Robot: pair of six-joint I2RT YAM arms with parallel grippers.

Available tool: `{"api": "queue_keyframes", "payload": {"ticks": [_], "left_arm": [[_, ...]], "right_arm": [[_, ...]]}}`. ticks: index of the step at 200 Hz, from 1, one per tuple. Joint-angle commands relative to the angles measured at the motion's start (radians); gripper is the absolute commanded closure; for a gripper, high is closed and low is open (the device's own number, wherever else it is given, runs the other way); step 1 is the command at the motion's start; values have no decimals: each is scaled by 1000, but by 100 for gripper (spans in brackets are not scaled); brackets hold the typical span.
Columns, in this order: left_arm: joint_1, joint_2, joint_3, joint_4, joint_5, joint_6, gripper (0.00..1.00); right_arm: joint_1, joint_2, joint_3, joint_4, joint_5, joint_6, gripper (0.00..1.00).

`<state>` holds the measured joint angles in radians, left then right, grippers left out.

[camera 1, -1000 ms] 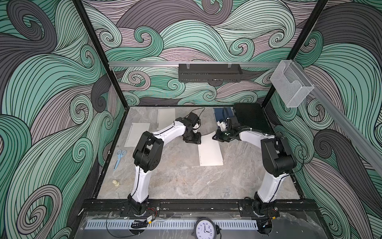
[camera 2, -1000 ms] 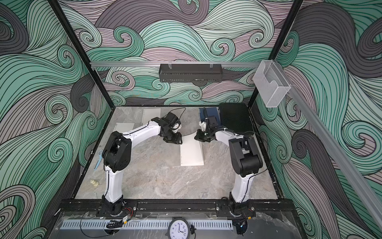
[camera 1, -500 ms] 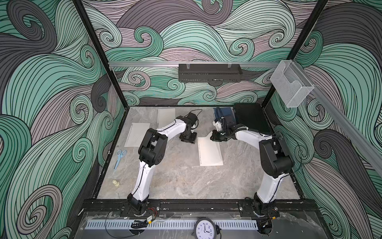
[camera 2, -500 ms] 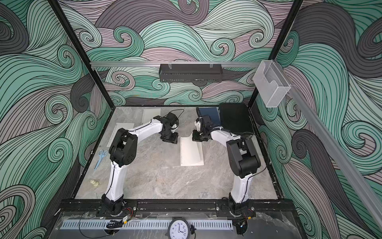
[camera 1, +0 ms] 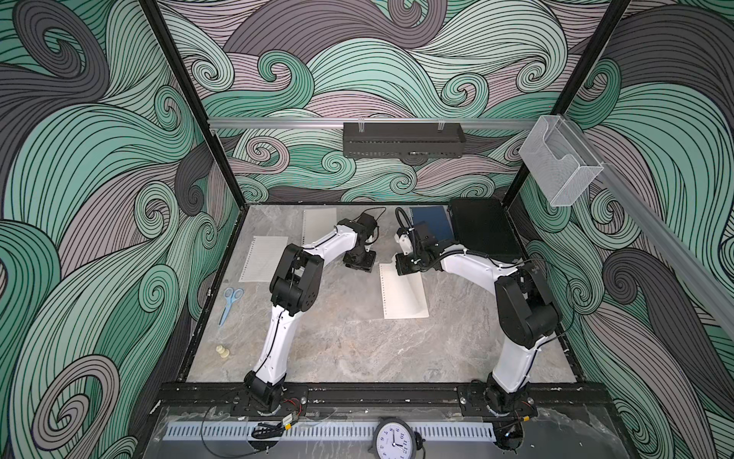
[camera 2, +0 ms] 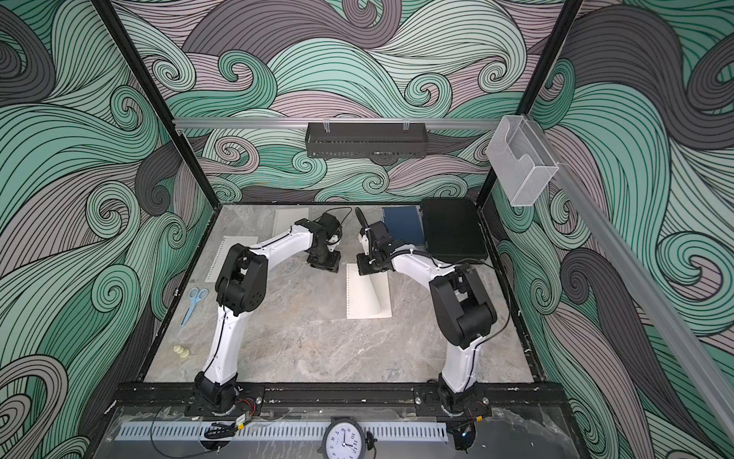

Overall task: Tear off pages from different notebooks
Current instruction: Tear off the paper from the notebook.

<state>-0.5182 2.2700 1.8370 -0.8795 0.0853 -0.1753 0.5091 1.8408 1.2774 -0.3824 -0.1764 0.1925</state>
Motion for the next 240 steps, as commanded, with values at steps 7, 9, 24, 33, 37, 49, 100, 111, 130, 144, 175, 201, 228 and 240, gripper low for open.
{"api": "queue_keyframes", "payload": {"ticks": [7, 9, 24, 33, 37, 49, 100, 111, 130, 144, 175, 201, 228, 240], "left_arm": [[7, 34, 34, -47, -14, 25, 48], [7, 35, 35, -47, -15, 25, 48], [9, 44, 37, -53, -13, 21, 48], [9, 52, 39, -58, -15, 18, 48], [9, 56, 40, -62, -15, 16, 48], [10, 67, 46, -73, -16, 13, 48], [23, 118, 56, -107, 8, -19, 49], [28, 126, 54, -109, 11, -28, 49], [32, 132, 49, -109, 22, -37, 50], [32, 131, 44, -107, 26, -37, 50], [32, 125, 39, -103, 30, -36, 51], [33, 122, 31, -102, 30, -30, 51], [32, 117, 25, -101, 34, -26, 52], [32, 115, 21, -98, 37, -24, 52]], "right_arm": [[23, -39, 22, -21, 60, -58, 100], [25, -39, 22, -21, 61, -61, 100], [38, -47, 20, -16, 72, -77, 100], [49, -52, 19, -15, 83, -88, 100], [54, -56, 19, -14, 88, -93, 100], [67, -62, 17, -12, 106, -107, 100], [191, -123, -43, 50, 20, -305, 100], [248, -184, -124, 121, -48, -403, 100], [302, -278, -233, 238, -85, -460, 100], [299, -298, -248, 248, -68, -450, 100], [299, -290, -229, 210, -52, -445, 100], [302, -290, -215, 183, -71, -430, 100], [326, -318, -220, 169, -94, -418, 100], [342, -330, -226, 163, -90, -418, 100]]}}
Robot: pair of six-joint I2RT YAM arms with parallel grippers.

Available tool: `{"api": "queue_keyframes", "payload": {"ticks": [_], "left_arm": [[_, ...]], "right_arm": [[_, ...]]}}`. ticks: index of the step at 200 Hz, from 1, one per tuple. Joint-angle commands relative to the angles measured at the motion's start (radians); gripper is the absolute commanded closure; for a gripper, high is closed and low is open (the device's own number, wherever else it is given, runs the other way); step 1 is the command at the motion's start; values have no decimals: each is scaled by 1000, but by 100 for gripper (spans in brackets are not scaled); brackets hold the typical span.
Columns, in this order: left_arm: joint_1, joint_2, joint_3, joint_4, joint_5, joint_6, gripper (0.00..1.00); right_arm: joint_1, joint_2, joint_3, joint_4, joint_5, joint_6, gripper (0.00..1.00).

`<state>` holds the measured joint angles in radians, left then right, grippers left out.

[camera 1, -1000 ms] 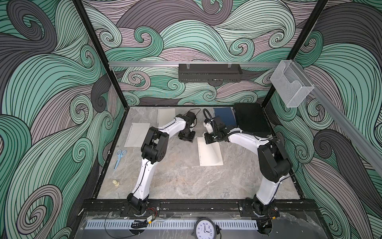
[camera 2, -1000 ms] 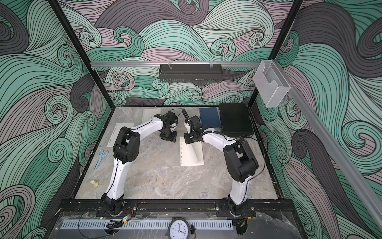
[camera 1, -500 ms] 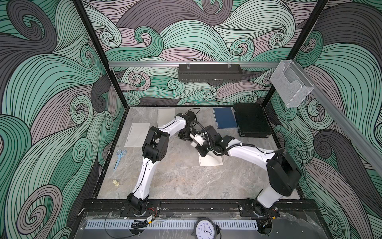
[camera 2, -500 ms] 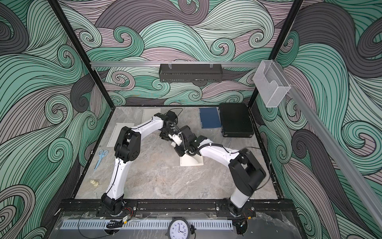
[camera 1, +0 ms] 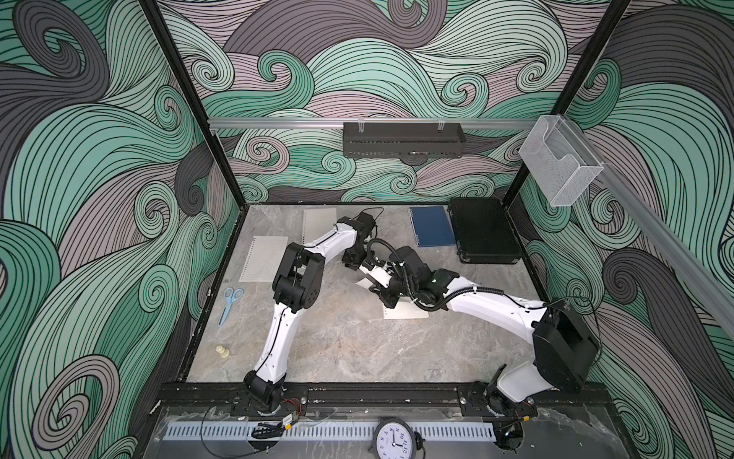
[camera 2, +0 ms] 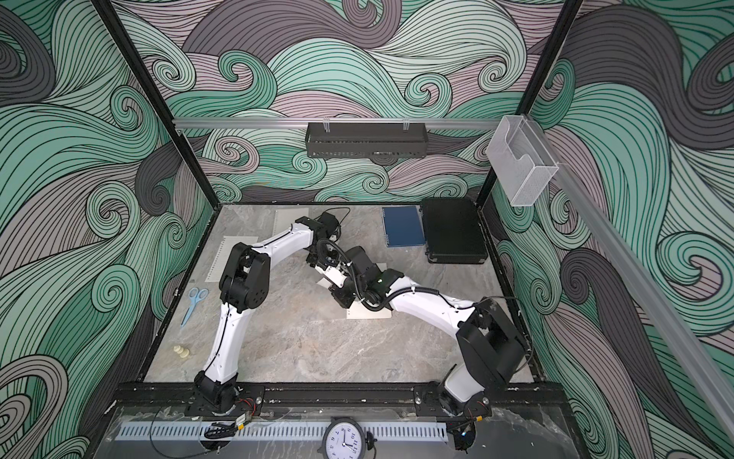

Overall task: Tear off pages from different notebooks
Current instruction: Tear off the paper from the notebook.

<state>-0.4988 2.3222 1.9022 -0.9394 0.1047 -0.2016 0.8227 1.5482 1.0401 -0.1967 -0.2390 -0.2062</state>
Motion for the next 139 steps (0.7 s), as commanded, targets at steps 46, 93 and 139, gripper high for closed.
{"api": "queue_keyframes", "payload": {"ticks": [46, 93, 139], "left_arm": [[13, 71, -37, -38, 21, 5, 53], [13, 86, -21, -47, 27, 3, 53], [12, 76, -30, -43, 30, 2, 54]], "right_arm": [[128, -49, 46, -95, -53, -53, 100], [401, -30, 104, -107, -87, -158, 100], [405, -48, 94, -75, -53, -136, 100]]}}
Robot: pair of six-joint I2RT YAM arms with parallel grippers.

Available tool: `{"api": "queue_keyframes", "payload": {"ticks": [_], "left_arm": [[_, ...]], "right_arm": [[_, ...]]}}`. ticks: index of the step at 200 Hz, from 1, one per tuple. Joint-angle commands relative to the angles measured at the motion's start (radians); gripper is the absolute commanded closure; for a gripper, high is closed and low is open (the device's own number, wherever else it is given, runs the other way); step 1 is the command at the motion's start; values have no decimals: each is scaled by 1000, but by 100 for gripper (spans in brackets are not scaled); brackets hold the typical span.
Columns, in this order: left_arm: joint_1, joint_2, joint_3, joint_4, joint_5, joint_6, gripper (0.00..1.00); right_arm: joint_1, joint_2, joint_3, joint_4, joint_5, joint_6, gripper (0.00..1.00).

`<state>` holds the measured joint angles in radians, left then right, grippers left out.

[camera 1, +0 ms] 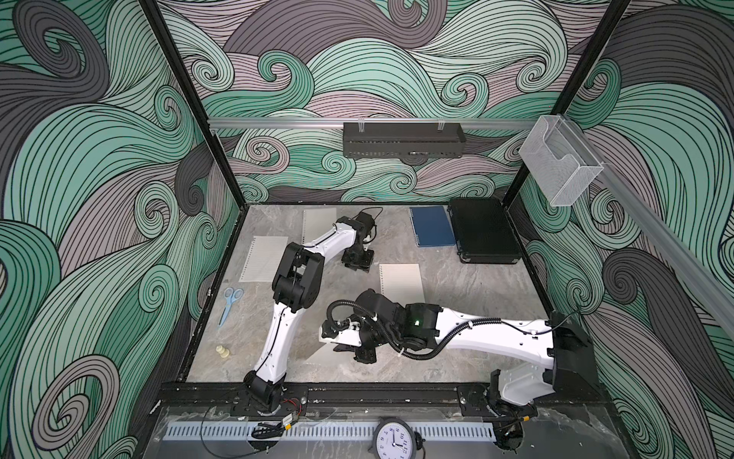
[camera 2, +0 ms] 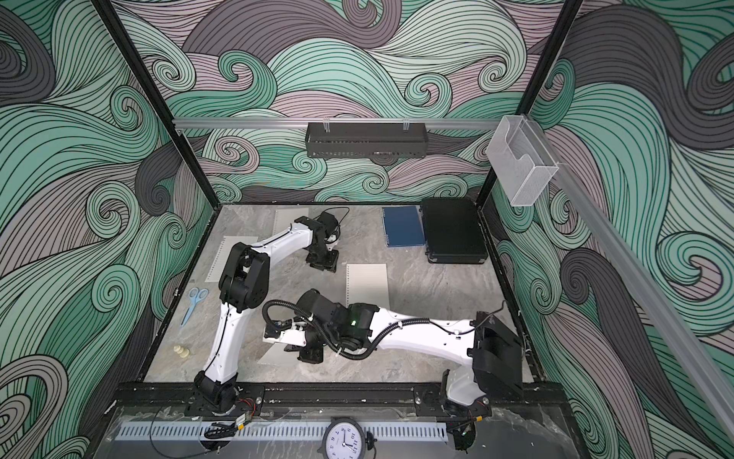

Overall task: Tear off pages from different notebooks
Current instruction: Tear off the paper from the notebook.

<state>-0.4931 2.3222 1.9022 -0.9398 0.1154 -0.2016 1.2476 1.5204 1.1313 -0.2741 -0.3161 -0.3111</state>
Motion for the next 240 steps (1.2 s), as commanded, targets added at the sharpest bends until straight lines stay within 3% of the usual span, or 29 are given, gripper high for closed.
{"api": "queue_keyframes", "payload": {"ticks": [1, 67, 117, 168, 240], "left_arm": [[7, 77, -30, -42, 20, 2, 54], [8, 6, -78, 10, 76, 11, 54], [36, -162, -205, 145, 138, -13, 53], [71, -286, -309, 248, 203, -20, 53], [140, -492, -555, 493, 275, -106, 52]], "right_arm": [[-20, -20, 2, 3, 25, -31, 100], [-42, 6, -1, 27, 86, 12, 100], [-86, -2, -5, 48, 118, 49, 100], [-117, -19, -41, 120, 231, 101, 100], [-152, -28, -58, 190, 310, 154, 100]]}}
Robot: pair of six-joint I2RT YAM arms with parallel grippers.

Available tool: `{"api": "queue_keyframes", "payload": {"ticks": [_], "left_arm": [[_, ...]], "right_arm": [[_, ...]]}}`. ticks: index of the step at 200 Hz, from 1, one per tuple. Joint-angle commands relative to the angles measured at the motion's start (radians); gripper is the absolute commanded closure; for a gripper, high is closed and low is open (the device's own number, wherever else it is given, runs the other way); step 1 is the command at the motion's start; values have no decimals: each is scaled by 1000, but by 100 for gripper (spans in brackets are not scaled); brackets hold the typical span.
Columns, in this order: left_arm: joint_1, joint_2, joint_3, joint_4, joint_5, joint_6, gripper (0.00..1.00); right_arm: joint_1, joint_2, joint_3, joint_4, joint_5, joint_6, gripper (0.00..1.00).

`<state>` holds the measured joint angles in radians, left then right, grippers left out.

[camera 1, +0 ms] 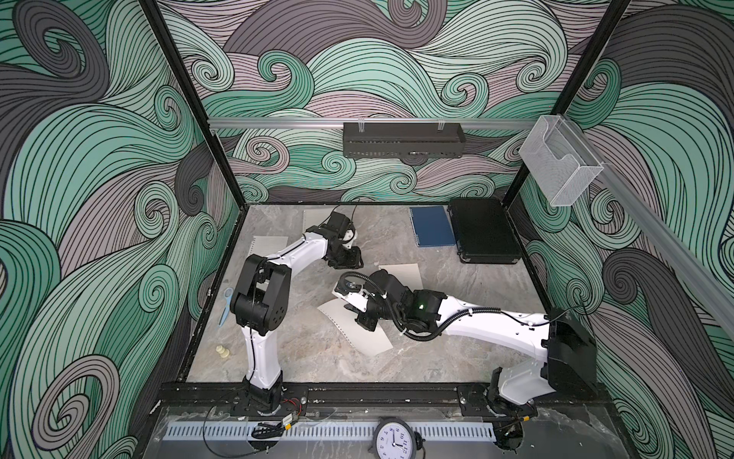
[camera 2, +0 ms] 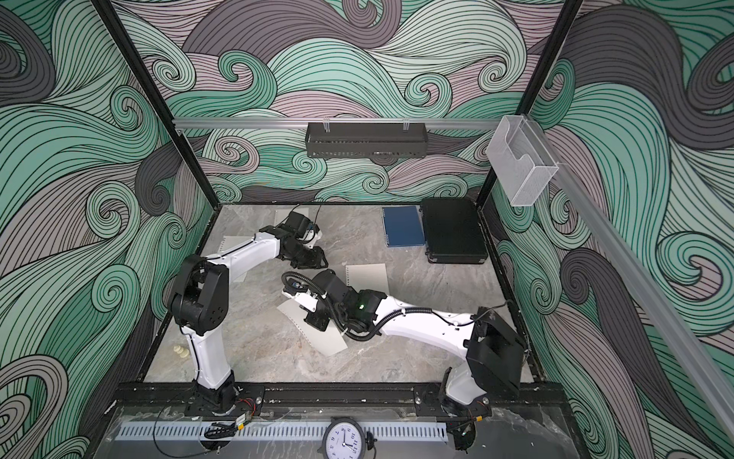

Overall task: Tear off pages from different notebooks
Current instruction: Tear off the paper from the notebook, then place the paper at the center of the board.

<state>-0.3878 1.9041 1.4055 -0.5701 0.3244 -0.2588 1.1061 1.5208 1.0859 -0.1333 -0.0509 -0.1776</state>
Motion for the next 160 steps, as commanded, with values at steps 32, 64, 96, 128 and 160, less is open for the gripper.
{"api": "queue_keyframes", "payload": {"ticks": [32, 64, 96, 128, 160], "left_arm": [[136, -136, -143, 228, 182, -112, 51], [178, -179, -146, 190, 135, -95, 51], [226, -216, -121, 129, 75, -91, 51], [268, -223, -6, -4, -29, -71, 50], [280, -234, 79, -35, -51, -68, 49]], "right_arm": [[-20, -29, -22, 101, 50, 60, 100], [-20, 1, -7, 154, -3, 104, 100], [-18, 44, 26, 219, -79, 149, 100], [-18, 103, 90, 291, -57, 283, 100], [-18, 186, 138, 400, -4, 487, 100]]}}
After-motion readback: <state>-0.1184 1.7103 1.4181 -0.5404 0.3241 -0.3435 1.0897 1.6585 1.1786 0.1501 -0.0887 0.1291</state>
